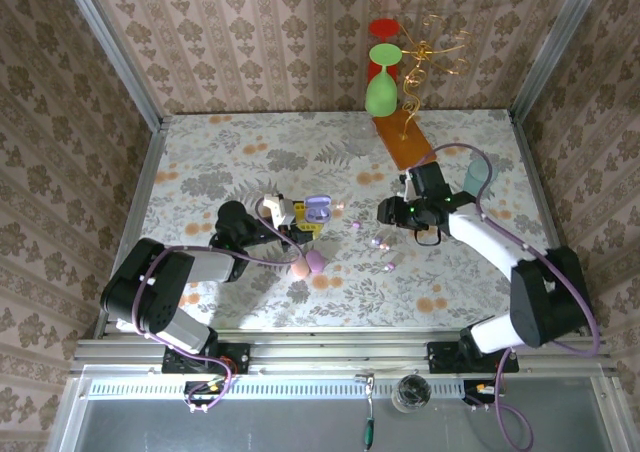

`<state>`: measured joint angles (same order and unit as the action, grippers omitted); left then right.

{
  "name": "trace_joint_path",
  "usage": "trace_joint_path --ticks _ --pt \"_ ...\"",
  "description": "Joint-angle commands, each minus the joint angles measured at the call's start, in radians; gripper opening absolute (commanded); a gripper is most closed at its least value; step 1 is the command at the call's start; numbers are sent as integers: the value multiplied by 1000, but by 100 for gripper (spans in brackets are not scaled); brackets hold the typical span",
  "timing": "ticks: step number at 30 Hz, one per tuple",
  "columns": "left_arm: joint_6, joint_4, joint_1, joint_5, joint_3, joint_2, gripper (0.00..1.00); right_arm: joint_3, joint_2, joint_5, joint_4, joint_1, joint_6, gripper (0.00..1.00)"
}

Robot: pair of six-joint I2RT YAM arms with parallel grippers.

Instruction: Insert the wireless bluetooth earbuds into the charging case

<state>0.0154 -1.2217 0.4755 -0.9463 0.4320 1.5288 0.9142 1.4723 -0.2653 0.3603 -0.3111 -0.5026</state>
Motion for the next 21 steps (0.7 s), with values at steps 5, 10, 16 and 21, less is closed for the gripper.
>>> trace_joint_path --ticks 5,10,16,21 --pt "20 -45 -5 -15 -18 -32 26 -25 132 -105 -31 4 -88 48" --pt "16 -44 -5 -12 -21 -31 26 -38 184 -125 -89 6 -78 48" --pt "14 -44 -6 -12 -20 -30 26 -38 224 -139 -97 7 -61 46" --pt "15 -44 -5 -16 -17 -27 26 -38 239 -168 -106 6 -65 42"
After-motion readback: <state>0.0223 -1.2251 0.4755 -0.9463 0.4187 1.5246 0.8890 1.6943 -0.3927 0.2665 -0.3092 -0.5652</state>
